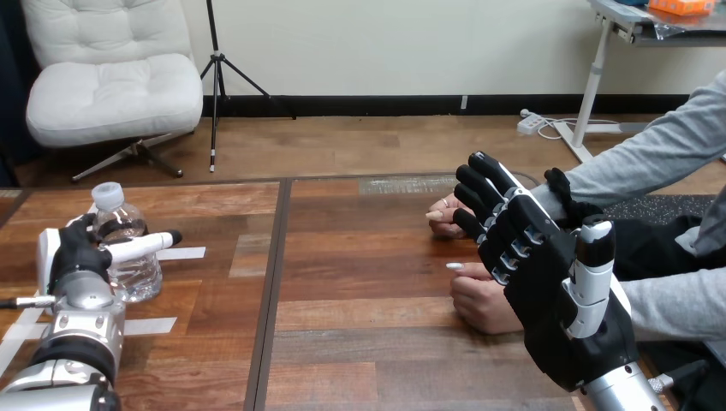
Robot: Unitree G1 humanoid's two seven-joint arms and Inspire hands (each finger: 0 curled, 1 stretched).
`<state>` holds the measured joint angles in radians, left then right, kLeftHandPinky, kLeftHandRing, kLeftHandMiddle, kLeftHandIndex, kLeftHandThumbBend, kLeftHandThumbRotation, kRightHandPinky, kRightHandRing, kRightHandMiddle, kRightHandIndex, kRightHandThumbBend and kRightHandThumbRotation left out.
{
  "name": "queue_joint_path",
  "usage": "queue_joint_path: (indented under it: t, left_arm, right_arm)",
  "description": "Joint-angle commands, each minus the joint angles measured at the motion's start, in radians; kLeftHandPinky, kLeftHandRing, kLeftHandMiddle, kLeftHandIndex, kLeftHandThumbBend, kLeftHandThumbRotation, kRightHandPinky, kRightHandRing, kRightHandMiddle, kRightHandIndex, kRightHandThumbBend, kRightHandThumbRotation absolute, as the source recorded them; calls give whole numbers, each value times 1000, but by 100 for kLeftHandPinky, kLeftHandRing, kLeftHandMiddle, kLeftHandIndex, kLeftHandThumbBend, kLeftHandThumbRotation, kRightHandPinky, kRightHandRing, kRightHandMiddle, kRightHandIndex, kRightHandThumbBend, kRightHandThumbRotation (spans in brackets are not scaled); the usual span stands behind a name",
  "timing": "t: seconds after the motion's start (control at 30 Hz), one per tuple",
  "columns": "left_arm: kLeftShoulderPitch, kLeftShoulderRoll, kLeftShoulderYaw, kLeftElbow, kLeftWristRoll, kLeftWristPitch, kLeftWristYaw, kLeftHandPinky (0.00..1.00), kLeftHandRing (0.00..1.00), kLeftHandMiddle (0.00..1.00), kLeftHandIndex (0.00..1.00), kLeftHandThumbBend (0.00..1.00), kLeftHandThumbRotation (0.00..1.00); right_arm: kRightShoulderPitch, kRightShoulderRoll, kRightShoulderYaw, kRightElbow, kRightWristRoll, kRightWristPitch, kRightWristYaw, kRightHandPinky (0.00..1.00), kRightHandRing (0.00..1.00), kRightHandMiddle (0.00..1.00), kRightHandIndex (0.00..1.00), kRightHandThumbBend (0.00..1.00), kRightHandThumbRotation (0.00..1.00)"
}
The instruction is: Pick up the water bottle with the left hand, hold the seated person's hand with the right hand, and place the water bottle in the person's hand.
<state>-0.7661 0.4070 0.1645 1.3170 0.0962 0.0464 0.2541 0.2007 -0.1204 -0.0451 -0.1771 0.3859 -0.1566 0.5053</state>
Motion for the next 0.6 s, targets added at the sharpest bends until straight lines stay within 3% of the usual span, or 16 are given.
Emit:
queue_joint_path:
  t: [0.0, 0.57]
  left_arm:
    - [-99, 15, -16, -3, 16, 1, -11, 79, 87, 90, 90, 91, 9]
    - [-113, 21, -31, -4, 31, 31, -46, 82, 90, 92, 92, 91, 11]
  right_arm:
    - [-39, 3, 1, -46, 11, -21, -2, 99, 99, 96, 95, 99, 100]
    - [-36, 1, 1, -43, 6, -29, 1, 100, 99, 96, 95, 98, 100]
